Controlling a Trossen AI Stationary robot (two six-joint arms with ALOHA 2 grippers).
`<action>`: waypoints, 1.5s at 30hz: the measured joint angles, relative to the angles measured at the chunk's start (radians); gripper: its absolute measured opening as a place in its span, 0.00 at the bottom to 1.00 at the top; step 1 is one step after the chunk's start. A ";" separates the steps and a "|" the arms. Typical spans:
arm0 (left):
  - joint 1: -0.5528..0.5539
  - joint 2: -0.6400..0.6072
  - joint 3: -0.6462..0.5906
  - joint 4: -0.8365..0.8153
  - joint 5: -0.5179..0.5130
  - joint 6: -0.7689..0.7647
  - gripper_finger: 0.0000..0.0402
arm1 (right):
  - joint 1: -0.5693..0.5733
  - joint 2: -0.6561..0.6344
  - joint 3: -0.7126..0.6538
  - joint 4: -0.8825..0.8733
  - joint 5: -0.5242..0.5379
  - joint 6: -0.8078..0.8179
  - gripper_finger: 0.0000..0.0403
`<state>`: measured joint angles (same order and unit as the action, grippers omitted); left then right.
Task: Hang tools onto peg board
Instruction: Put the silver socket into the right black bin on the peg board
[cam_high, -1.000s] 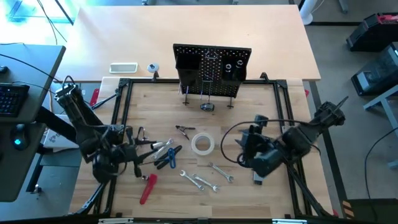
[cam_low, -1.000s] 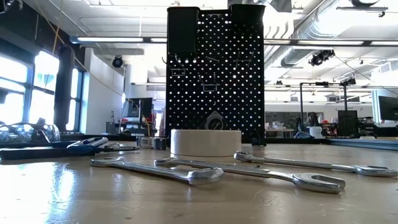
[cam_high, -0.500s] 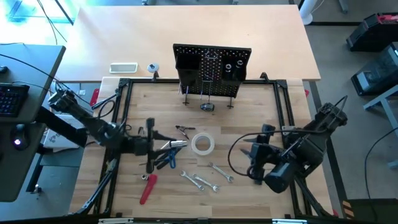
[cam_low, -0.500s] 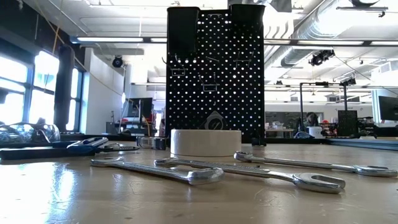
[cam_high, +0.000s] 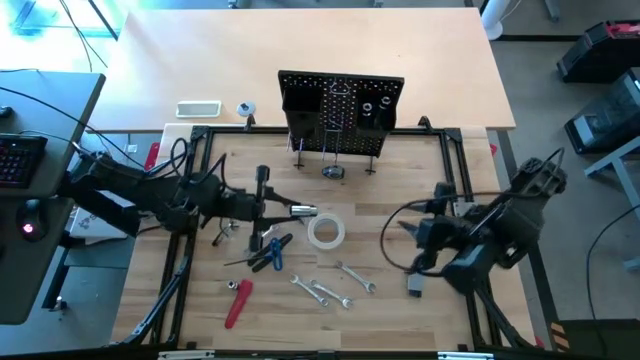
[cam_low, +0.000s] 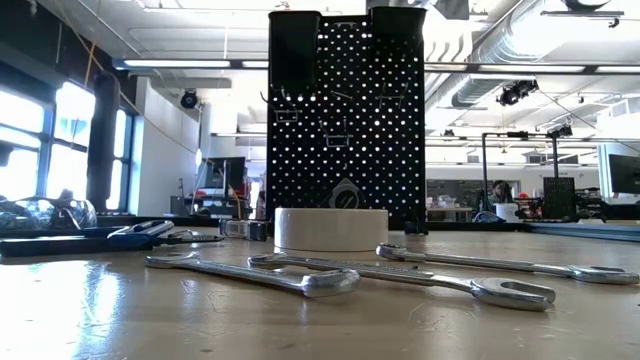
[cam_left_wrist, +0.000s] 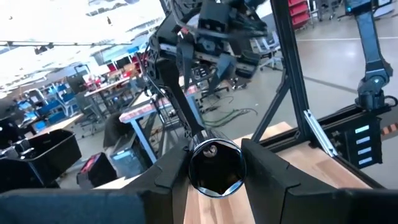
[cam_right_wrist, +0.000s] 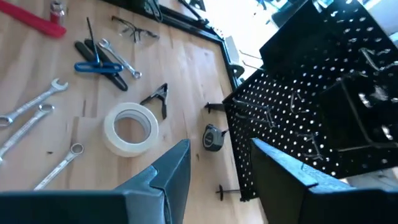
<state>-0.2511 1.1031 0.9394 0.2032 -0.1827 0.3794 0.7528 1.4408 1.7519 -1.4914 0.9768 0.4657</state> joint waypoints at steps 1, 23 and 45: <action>0.018 0.004 0.000 0.006 0.023 0.000 0.28 | 0.000 -0.021 0.000 0.005 -0.001 -0.022 0.38; 0.318 0.152 0.000 0.281 0.428 -0.076 0.28 | -0.016 -0.577 -0.356 0.668 -0.217 -0.724 0.34; 0.358 0.509 0.000 1.039 0.565 -0.366 0.28 | -0.396 -0.658 -1.089 1.821 -0.639 -1.082 0.37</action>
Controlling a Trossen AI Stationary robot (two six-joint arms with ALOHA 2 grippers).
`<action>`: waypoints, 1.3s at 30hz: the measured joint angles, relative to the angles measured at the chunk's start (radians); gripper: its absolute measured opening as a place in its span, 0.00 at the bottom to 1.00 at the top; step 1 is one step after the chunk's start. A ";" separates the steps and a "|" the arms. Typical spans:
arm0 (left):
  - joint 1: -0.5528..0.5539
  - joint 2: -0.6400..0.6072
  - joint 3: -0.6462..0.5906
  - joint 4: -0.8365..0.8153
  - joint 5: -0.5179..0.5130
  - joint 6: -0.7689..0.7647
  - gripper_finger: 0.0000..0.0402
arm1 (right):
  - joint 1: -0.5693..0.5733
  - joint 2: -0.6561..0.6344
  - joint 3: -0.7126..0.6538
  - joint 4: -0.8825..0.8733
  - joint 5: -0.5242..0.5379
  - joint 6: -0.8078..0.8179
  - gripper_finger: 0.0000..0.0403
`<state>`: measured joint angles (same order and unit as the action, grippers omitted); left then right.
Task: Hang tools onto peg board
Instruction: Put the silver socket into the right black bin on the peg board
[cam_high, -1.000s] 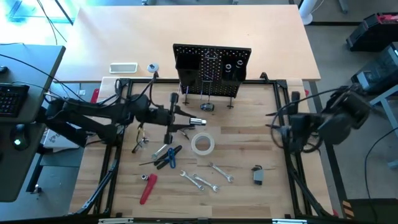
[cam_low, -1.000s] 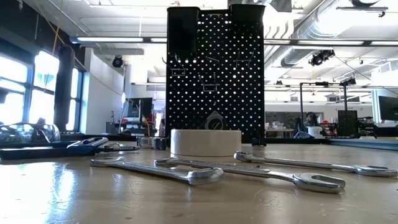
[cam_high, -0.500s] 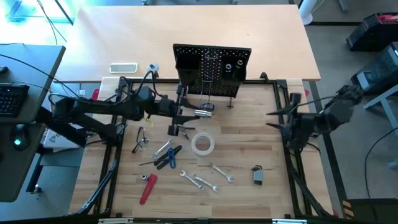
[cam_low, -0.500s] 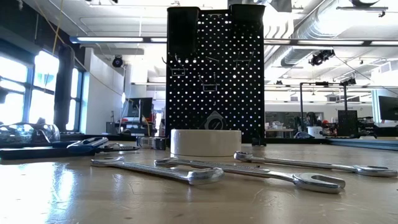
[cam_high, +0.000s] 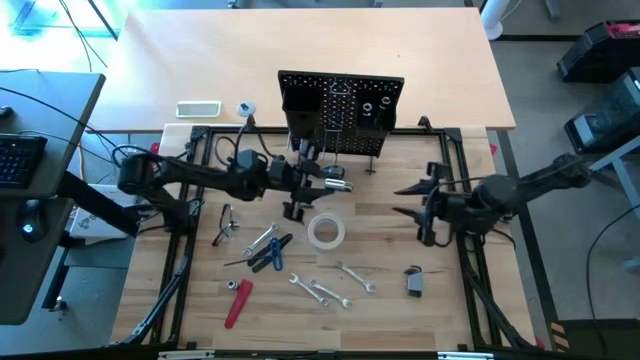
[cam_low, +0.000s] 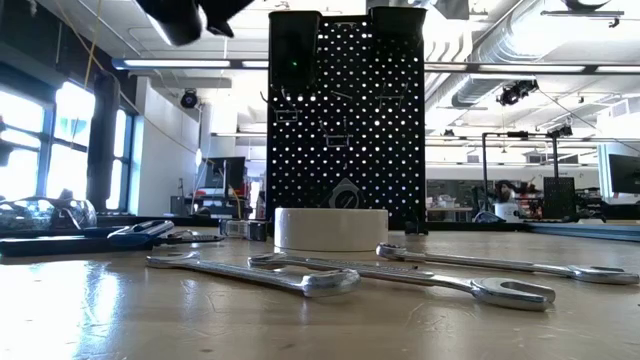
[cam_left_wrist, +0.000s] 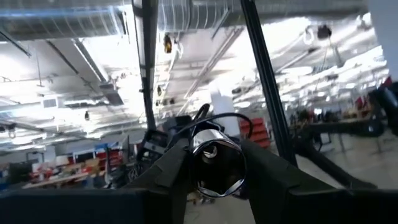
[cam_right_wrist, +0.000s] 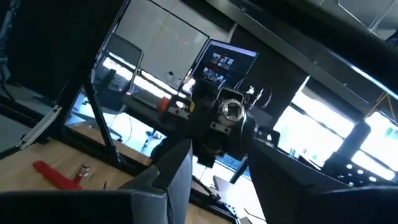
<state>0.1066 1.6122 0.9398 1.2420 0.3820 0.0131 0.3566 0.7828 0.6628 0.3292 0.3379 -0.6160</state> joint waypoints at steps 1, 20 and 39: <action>0.000 0.015 0.000 0.023 0.001 -0.016 0.28 | -0.018 0.019 0.000 0.022 -0.021 0.008 0.39; 0.000 0.098 0.001 0.201 0.077 -0.161 0.28 | -0.221 0.395 0.026 0.482 -0.340 0.058 0.50; 0.000 0.098 0.001 0.196 0.099 -0.177 0.28 | -0.228 0.482 0.127 0.501 -0.322 -0.039 0.48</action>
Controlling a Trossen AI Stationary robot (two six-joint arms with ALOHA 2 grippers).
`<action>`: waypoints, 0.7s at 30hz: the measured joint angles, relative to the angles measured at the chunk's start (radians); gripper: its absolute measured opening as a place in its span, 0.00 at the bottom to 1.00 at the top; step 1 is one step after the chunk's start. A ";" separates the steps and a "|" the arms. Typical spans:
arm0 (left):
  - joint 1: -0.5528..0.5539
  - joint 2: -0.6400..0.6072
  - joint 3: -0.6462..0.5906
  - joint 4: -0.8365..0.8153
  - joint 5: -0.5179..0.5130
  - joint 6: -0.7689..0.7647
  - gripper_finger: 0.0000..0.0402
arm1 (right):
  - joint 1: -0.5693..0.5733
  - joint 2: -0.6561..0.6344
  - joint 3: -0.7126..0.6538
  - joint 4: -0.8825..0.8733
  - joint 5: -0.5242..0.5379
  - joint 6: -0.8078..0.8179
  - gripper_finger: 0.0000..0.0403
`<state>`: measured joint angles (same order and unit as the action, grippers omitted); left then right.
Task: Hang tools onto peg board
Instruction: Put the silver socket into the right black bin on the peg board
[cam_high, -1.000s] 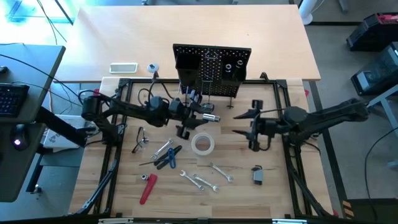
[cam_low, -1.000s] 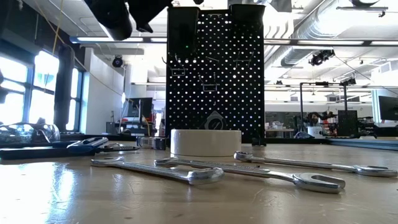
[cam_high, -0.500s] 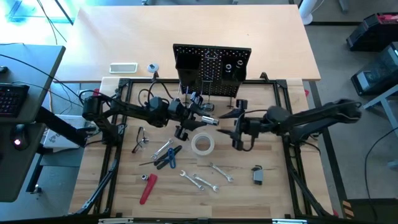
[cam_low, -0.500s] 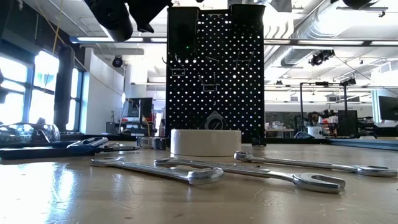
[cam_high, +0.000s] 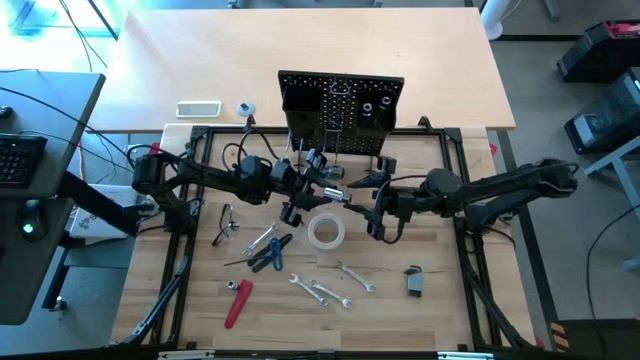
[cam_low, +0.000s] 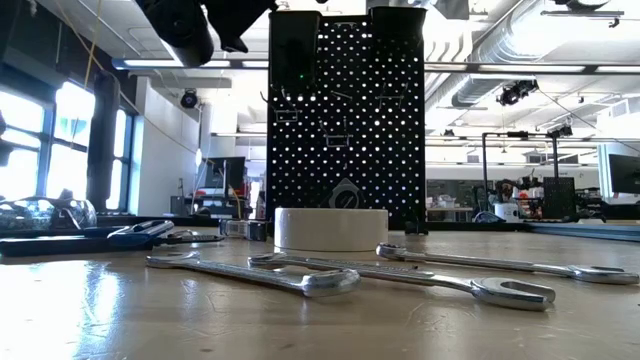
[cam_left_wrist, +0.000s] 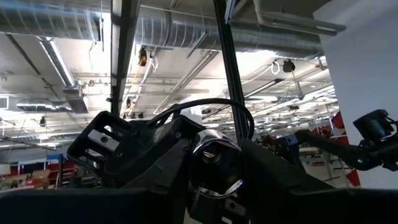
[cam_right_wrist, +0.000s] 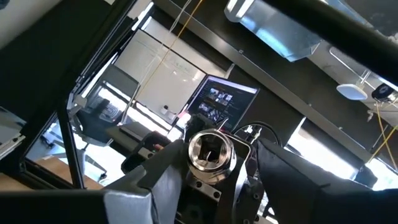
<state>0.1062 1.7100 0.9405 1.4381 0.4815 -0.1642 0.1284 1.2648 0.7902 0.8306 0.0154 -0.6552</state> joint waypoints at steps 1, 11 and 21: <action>0.000 0.000 0.000 0.000 0.000 0.000 0.28 | 0.000 0.000 0.000 0.000 0.000 -0.001 0.47; 0.006 0.000 0.000 -0.003 0.000 0.000 0.28 | 0.000 0.000 0.000 -0.013 0.000 -0.023 0.29; 0.006 -0.001 0.000 -0.006 -0.009 0.007 0.28 | 0.000 0.000 0.000 -0.010 0.008 -0.022 0.24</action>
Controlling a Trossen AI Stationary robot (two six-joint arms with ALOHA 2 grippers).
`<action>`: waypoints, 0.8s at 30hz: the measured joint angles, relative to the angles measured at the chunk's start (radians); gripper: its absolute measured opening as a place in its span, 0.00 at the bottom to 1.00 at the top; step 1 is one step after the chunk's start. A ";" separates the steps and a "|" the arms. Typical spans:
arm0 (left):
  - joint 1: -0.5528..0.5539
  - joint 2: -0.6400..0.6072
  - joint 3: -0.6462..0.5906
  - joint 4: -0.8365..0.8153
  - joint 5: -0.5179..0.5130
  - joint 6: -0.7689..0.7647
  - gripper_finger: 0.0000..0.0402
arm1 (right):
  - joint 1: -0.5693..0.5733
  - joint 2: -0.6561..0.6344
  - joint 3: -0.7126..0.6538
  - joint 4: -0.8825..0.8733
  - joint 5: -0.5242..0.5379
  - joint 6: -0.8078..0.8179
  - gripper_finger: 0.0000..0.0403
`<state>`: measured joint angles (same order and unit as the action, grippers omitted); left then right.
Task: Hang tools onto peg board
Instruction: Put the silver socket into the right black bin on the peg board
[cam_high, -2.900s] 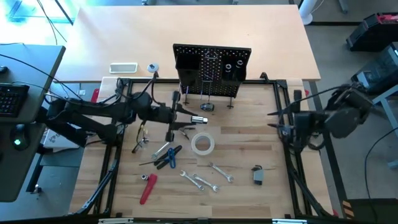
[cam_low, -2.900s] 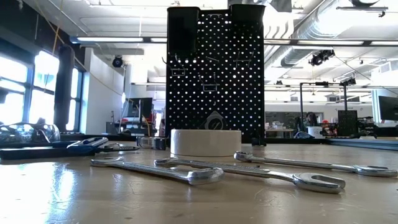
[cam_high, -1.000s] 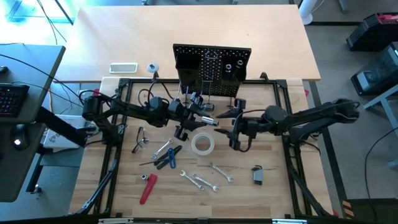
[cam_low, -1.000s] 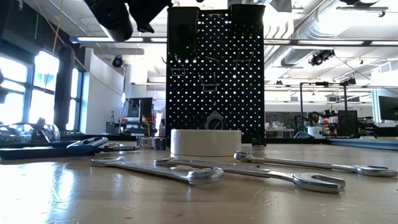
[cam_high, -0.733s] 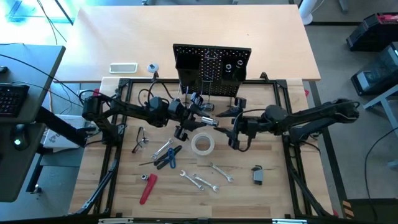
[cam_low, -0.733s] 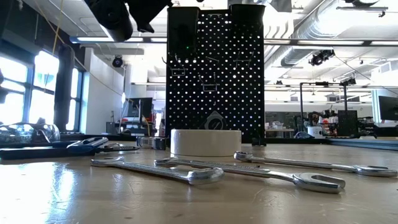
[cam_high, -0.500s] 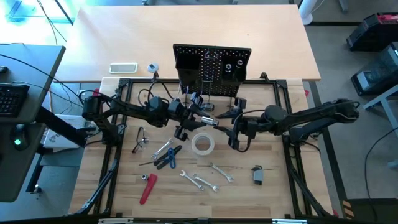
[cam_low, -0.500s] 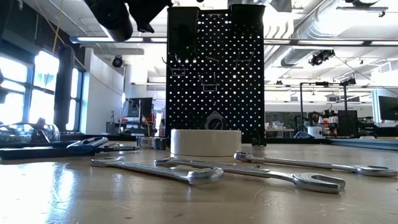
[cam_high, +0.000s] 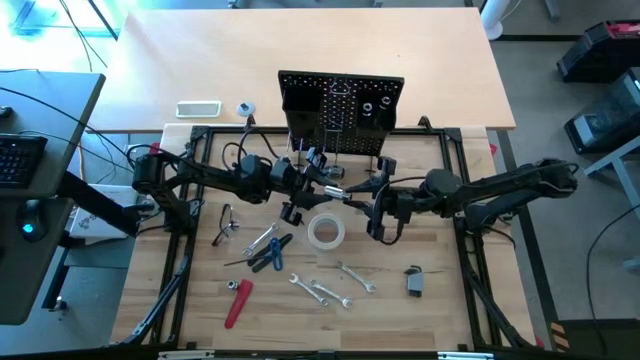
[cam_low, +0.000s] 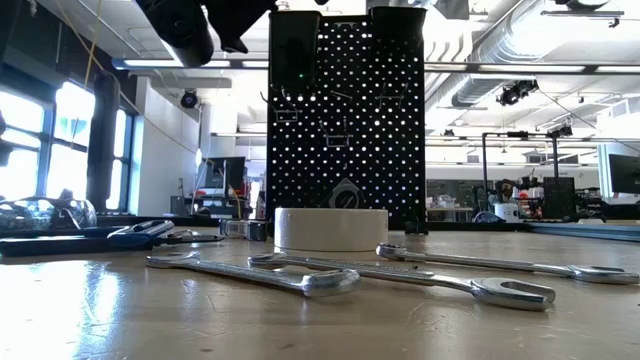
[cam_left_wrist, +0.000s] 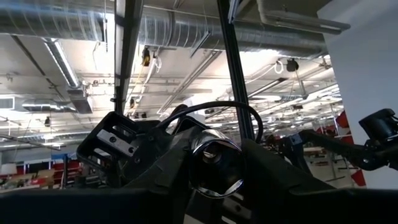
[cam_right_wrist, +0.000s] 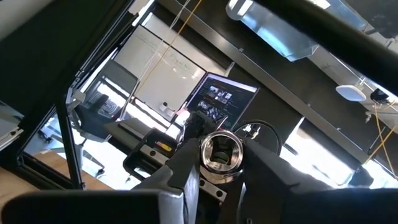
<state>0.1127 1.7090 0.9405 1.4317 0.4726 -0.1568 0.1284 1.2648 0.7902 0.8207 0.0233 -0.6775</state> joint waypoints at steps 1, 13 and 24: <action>0.000 -0.001 0.000 -0.004 0.000 0.001 0.28 | 0.000 0.000 0.000 0.001 0.003 0.003 0.24; 0.013 -0.003 0.001 -0.052 -0.009 0.002 0.28 | 0.001 0.000 0.016 -0.006 0.037 0.028 0.24; 0.016 -0.003 0.002 -0.086 -0.020 0.011 0.28 | 0.005 0.000 0.078 -0.100 0.029 0.043 0.24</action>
<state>0.1287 1.7058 0.9424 1.3459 0.4528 -0.1455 0.1333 1.2644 0.8685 0.7210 0.0520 -0.6341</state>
